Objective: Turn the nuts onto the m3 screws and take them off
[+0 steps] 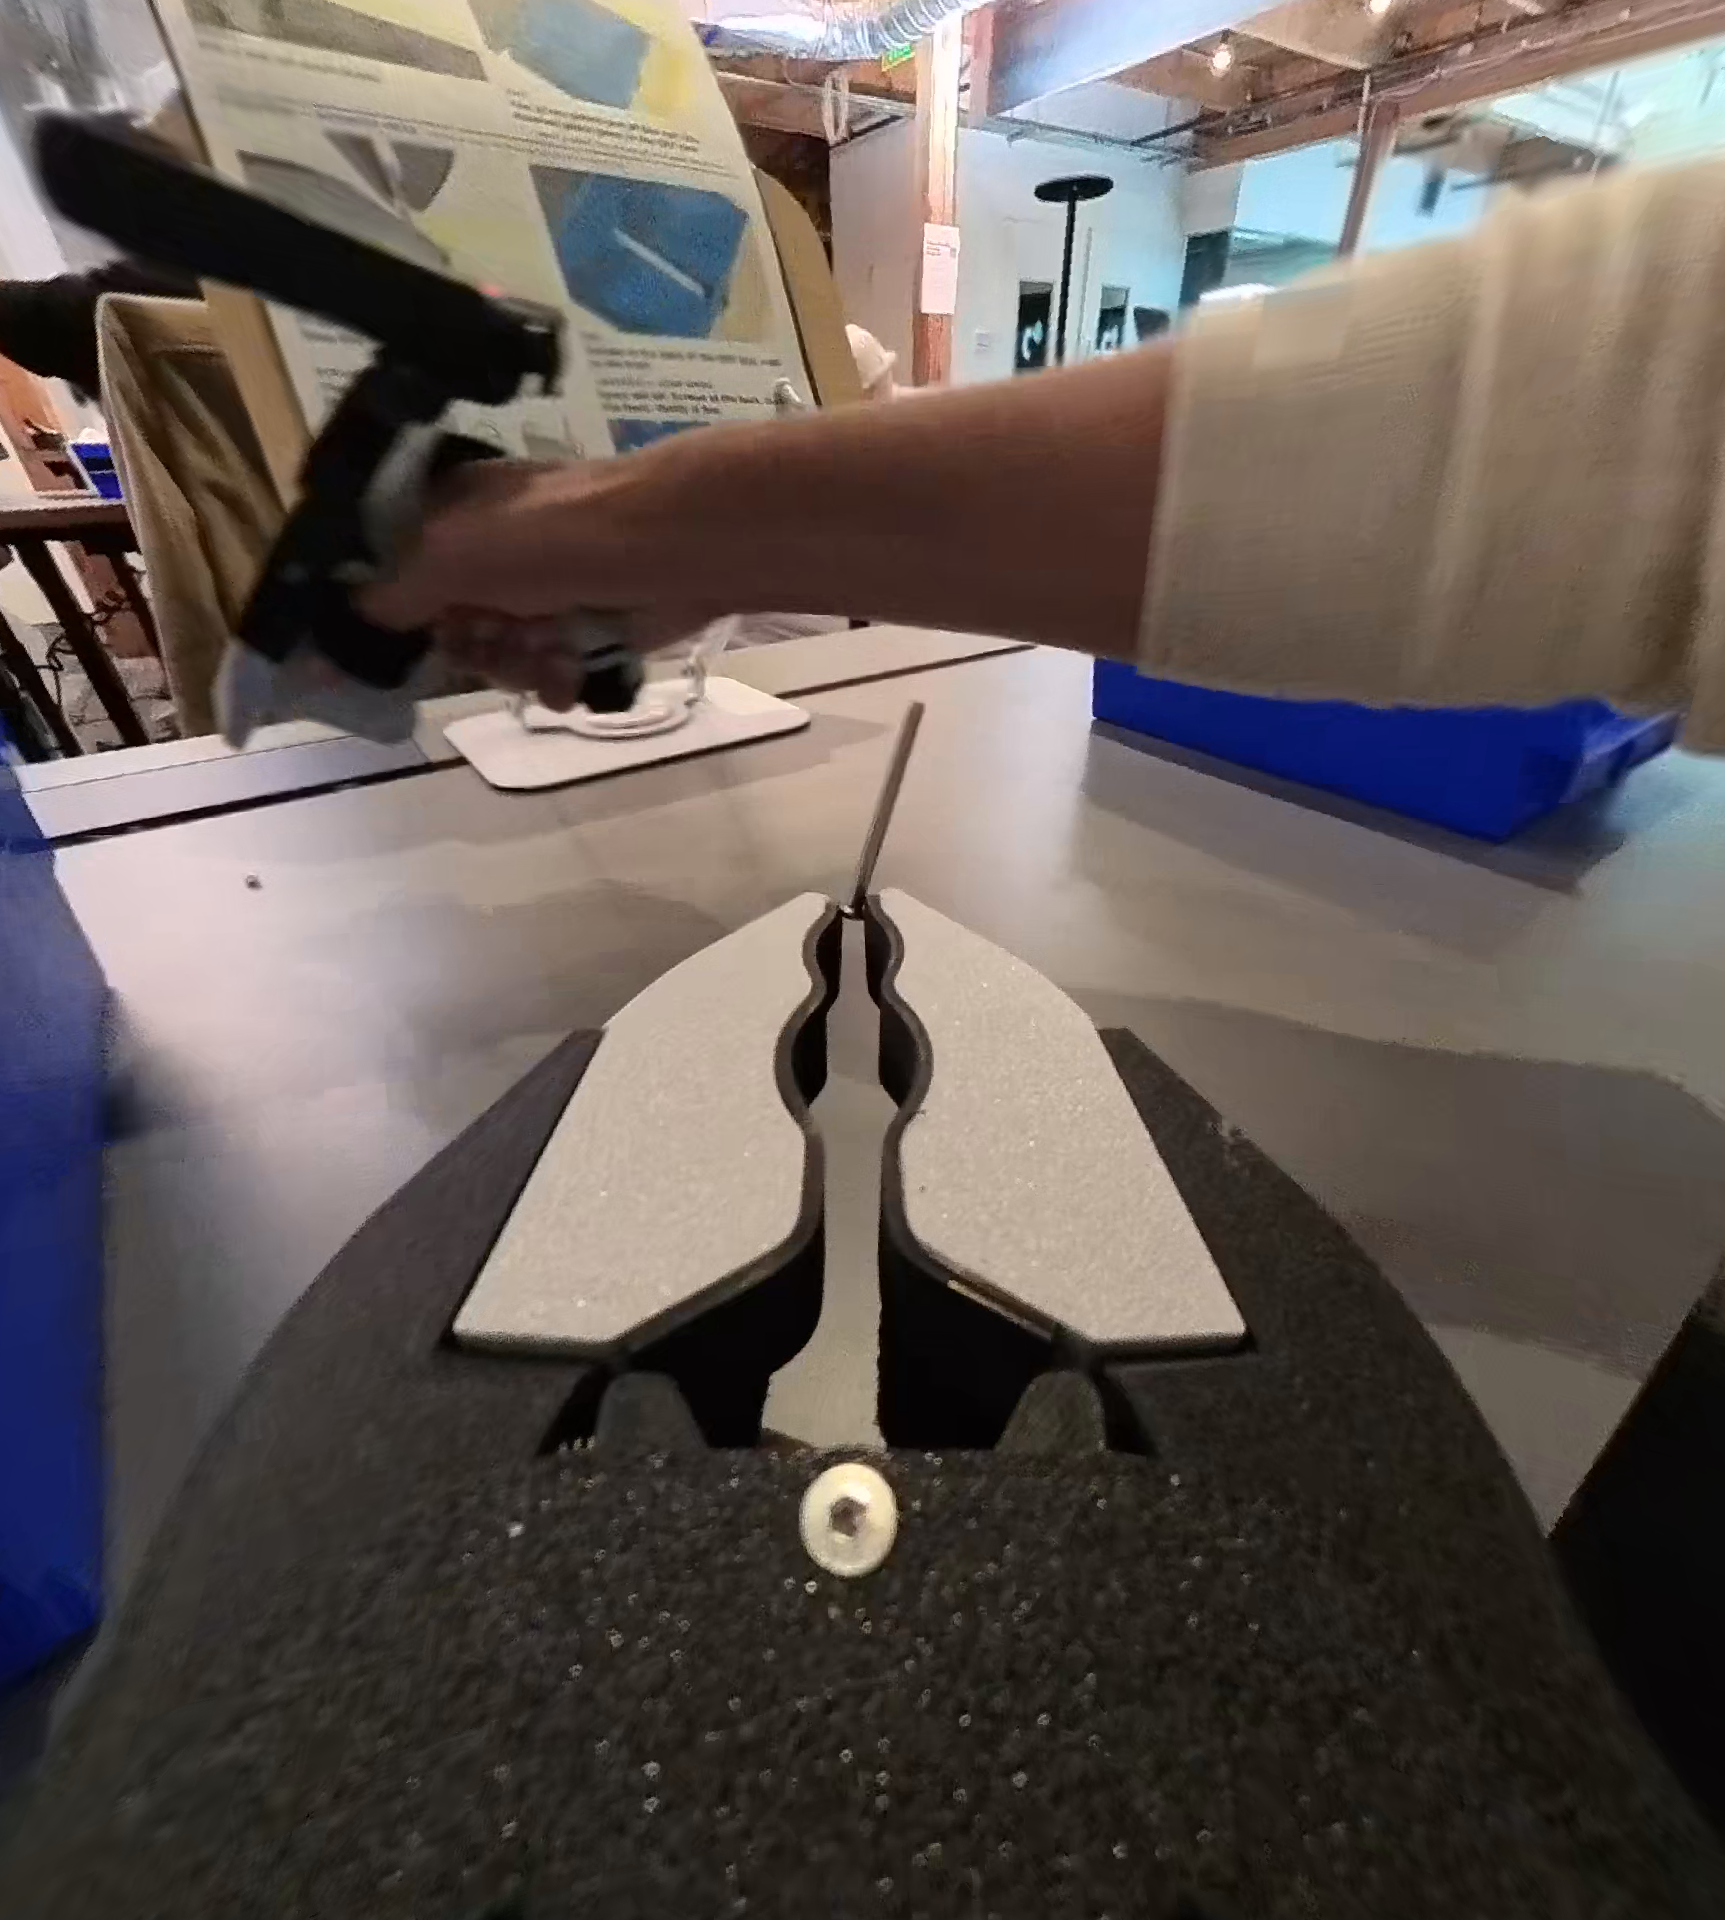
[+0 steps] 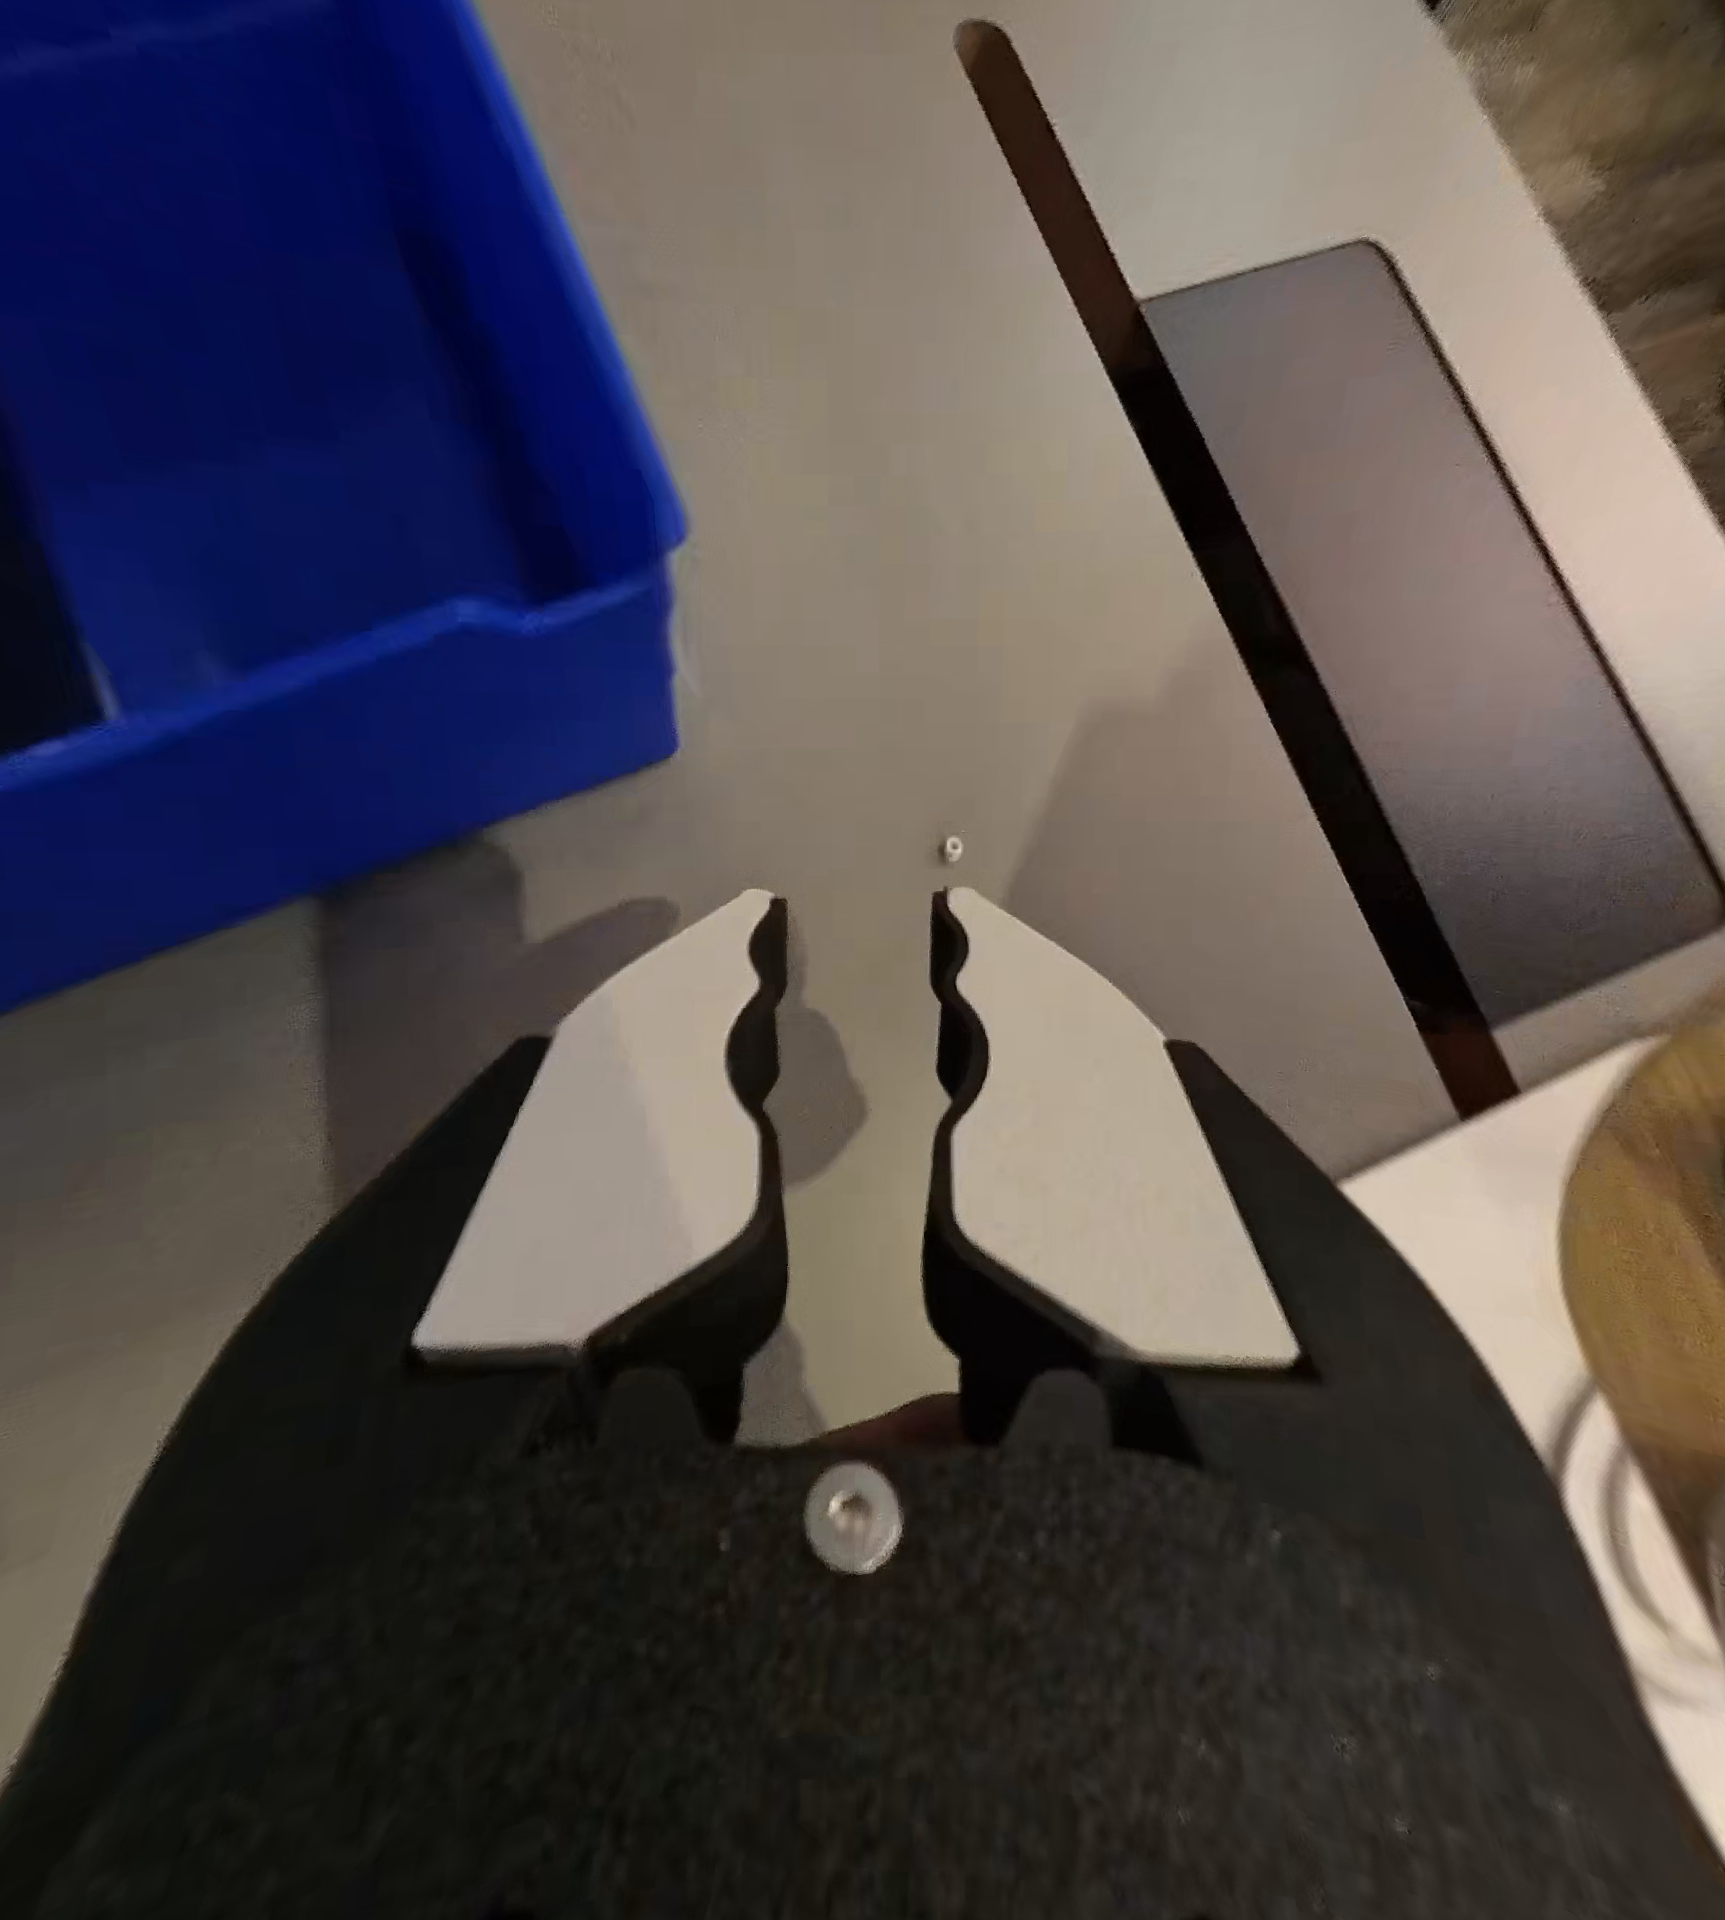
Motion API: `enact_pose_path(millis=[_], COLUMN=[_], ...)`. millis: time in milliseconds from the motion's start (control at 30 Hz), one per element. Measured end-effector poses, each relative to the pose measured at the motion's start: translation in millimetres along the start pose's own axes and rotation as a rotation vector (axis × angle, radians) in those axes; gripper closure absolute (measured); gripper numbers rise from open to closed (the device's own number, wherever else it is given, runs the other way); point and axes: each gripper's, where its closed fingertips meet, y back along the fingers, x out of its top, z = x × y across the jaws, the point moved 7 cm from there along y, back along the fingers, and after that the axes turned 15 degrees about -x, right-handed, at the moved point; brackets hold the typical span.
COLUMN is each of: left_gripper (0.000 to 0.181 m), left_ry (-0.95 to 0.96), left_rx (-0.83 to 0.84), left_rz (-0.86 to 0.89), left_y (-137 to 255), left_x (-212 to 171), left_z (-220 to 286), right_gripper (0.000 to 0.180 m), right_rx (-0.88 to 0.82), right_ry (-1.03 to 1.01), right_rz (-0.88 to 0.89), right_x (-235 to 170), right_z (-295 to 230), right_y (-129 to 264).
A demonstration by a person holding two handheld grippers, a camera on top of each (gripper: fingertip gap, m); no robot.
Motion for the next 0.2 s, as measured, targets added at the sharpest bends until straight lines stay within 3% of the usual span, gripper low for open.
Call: enact_pose_path(millis=[200], left_gripper=[0.177], left_ry=[-0.005], left_rx=[-0.022], left_rz=[0.013], left_y=[0.8], left_x=[0.4], left_z=[1.5], right_gripper=[0.154], right_rx=[0.028], right_ry=[0.059], right_rz=[-0.198], right_x=[2.0], right_z=[6.5], right_y=[-60.0])
